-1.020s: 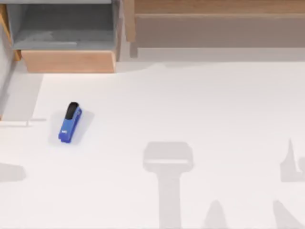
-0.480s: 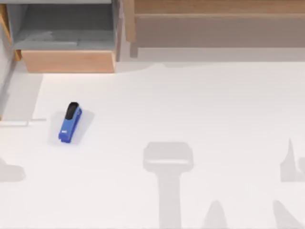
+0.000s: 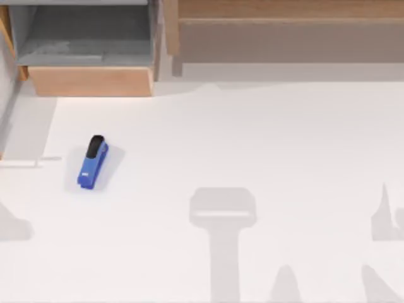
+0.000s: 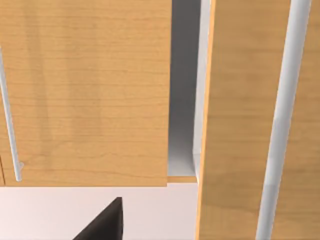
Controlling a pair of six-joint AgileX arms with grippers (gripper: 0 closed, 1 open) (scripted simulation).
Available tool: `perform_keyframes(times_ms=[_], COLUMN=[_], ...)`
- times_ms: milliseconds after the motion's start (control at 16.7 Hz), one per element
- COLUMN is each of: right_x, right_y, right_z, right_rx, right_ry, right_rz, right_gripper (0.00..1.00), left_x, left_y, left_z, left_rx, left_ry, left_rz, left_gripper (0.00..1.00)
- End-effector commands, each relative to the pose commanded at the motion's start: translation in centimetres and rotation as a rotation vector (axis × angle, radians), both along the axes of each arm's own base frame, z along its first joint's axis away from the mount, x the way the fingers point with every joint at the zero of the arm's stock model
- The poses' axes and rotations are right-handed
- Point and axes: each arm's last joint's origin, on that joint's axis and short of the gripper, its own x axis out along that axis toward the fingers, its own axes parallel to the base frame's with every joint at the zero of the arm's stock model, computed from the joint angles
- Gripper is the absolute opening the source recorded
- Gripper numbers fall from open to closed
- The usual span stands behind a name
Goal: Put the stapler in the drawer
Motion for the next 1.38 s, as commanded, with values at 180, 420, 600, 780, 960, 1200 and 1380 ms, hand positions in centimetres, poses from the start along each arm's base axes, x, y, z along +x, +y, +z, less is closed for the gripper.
perform_keyframes(times_ms=[180, 420, 600, 780, 960, 1200, 1380], right_x=[0.0, 0.0, 0.0, 0.0, 0.0, 0.0, 0.0], right_y=[0.0, 0.0, 0.0, 0.0, 0.0, 0.0, 0.0], right_z=[0.0, 0.0, 0.0, 0.0, 0.0, 0.0, 0.0], right_rx=[0.000, 0.000, 0.000, 0.000, 0.000, 0.000, 0.000], right_ry=[0.000, 0.000, 0.000, 0.000, 0.000, 0.000, 0.000], right_rz=[0.000, 0.000, 0.000, 0.000, 0.000, 0.000, 0.000], right_gripper=[1.00, 1.00, 1.00, 1.00, 1.00, 1.00, 1.00], left_x=[-0.1, -1.1, -1.9, -1.8, -1.7, -1.4, -0.3], left_y=[0.0, 0.0, 0.0, 0.0, 0.7, 4.1, 6.2], left_z=[0.0, 0.0, 0.0, -0.1, 0.6, 4.3, 7.7], left_rx=[0.001, 0.001, 0.000, -0.002, 0.000, -0.038, -0.147], left_ry=[-0.001, -0.001, 0.000, 0.002, -0.013, -0.069, -0.093], left_rz=[-0.002, -0.002, -0.002, -0.005, 0.028, 0.176, 0.270], left_gripper=[1.00, 1.00, 1.00, 1.00, 1.00, 1.00, 1.00])
